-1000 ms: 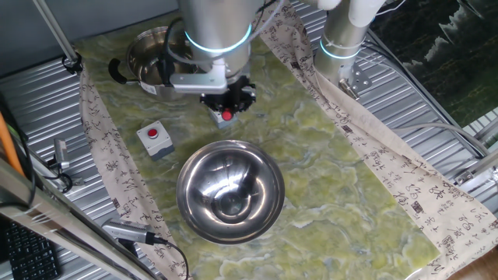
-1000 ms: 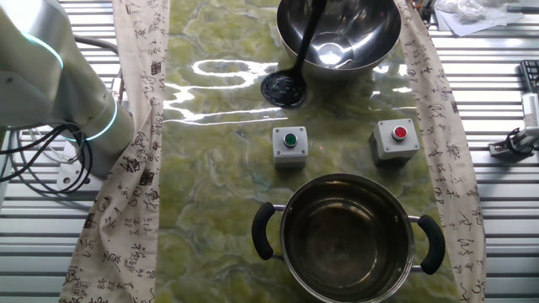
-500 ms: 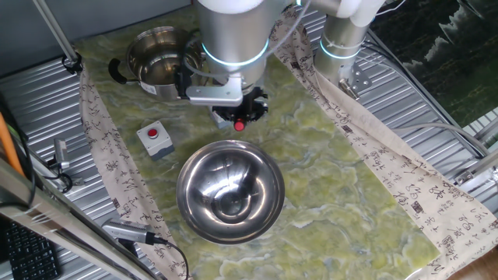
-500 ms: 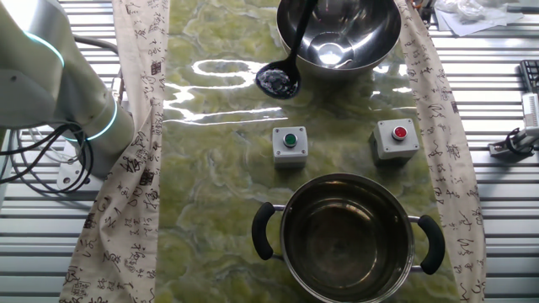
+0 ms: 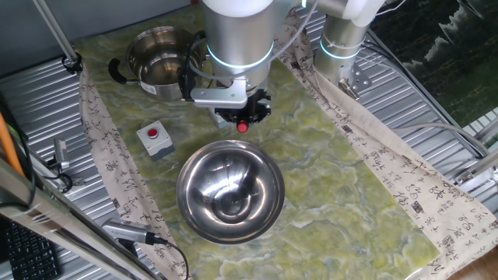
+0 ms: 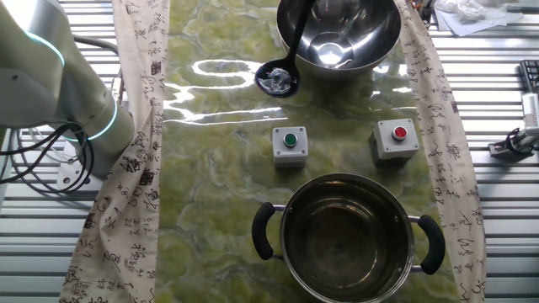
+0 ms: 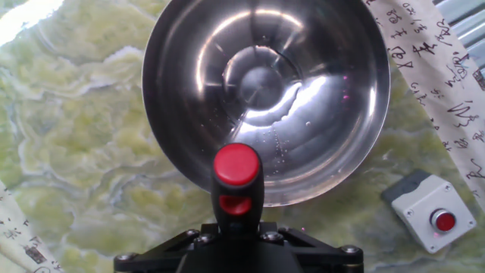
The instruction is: Scoop water with a large spoon from one bowl to another
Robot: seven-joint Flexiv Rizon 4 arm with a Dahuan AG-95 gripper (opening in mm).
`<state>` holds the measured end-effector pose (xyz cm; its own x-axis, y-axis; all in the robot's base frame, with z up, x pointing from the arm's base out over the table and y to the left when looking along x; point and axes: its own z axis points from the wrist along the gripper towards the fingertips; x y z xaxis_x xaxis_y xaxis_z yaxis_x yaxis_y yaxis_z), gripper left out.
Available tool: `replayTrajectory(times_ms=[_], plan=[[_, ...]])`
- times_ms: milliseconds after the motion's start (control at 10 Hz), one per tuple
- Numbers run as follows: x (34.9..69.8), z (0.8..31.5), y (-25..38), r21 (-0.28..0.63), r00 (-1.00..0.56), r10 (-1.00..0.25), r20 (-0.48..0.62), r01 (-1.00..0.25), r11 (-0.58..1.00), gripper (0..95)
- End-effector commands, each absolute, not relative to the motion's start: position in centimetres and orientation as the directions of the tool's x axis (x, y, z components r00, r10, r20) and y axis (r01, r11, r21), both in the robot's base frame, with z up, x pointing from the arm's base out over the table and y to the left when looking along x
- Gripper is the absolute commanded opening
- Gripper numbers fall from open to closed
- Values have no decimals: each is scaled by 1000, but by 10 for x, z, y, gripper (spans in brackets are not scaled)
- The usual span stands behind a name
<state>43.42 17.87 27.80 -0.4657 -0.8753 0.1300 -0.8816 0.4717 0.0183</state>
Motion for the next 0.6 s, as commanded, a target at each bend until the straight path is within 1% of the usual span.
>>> replayTrajectory(times_ms=[100,600], plan=[[434,278,178,25,-440,-887,141,-894,448,0],[434,278,178,42,-377,-918,124,-922,384,0]])
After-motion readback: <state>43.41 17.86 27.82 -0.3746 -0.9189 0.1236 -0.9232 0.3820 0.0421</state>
